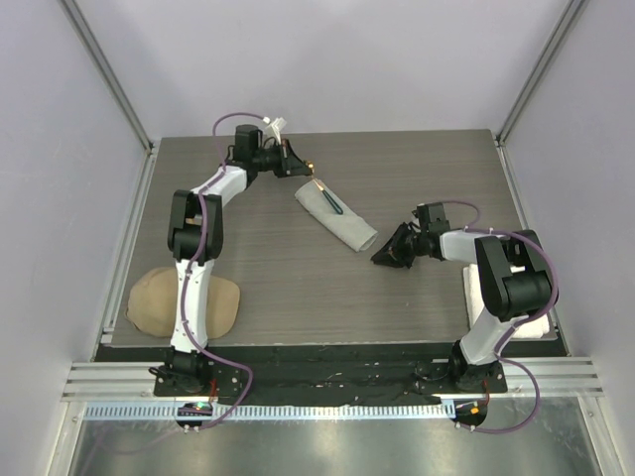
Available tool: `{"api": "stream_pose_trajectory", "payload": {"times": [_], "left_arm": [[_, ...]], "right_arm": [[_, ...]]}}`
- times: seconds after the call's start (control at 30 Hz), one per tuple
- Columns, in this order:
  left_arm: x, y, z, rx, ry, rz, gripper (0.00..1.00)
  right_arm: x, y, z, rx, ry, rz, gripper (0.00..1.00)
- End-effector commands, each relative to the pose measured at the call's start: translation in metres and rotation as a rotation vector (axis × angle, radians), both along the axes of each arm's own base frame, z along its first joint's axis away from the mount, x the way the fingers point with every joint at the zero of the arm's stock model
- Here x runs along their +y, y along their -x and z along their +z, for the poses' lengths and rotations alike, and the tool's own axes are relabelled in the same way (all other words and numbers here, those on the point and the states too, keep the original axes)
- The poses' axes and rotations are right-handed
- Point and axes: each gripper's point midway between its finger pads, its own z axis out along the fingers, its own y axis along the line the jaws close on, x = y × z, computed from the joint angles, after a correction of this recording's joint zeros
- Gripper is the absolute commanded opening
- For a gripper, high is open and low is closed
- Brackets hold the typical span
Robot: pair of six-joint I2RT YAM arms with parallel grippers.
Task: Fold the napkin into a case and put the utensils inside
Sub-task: Insert the spoon into the folded napkin.
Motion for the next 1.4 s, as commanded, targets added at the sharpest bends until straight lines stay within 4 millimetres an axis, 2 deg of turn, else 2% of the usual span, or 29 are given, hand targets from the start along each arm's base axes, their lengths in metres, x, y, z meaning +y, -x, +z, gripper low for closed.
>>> {"api": "stream_pose_trajectory", "payload": {"times": [0.0, 0.17, 0.47, 0.53, 0.8, 1.03, 1.13, 1.2, 1.23, 1.3, 1.37], "left_arm": [[0.002, -0.003, 0.010, -0.013, 0.023, -0.038, 0.00], [0.011, -0.004, -0.006, 0.024, -0.020, -0.022, 0.00], [0.010, -0.014, -0.007, 0.047, 0.010, 0.009, 0.00], [0.012, -0.015, -0.016, 0.071, 0.002, 0.020, 0.00], [0.006, -0.021, -0.011, 0.062, 0.007, 0.007, 0.00], [-0.008, -0.004, -0.020, 0.119, 0.012, -0.047, 0.00], [-0.012, 0.003, -0.017, 0.121, 0.014, -0.062, 0.00], [-0.014, 0.001, -0.005, 0.088, 0.028, -0.050, 0.00], [-0.016, 0.007, -0.012, 0.111, 0.036, -0.049, 0.00], [-0.020, 0.008, -0.001, 0.080, 0.047, -0.047, 0.00], [-0.022, 0.014, -0.007, 0.095, 0.048, -0.046, 0.00]], "right_arm": [[0.008, -0.021, 0.019, -0.081, -0.031, 0.011, 0.19], [0.008, -0.021, 0.019, -0.078, -0.030, 0.010, 0.19], [0.007, -0.018, 0.016, -0.074, -0.022, 0.012, 0.18], [0.007, -0.019, 0.015, -0.073, -0.024, 0.012, 0.18], [0.009, -0.018, 0.013, -0.060, -0.029, 0.013, 0.18], [0.010, -0.019, 0.012, -0.057, -0.032, 0.015, 0.18], [0.012, -0.020, 0.011, -0.049, -0.038, 0.019, 0.18], [0.012, -0.020, 0.011, -0.047, -0.039, 0.018, 0.18], [0.012, -0.025, 0.012, -0.069, -0.041, 0.012, 0.18], [0.012, -0.025, 0.010, -0.064, -0.042, 0.004, 0.17], [0.012, -0.025, 0.007, -0.052, -0.044, -0.009, 0.17]]}}
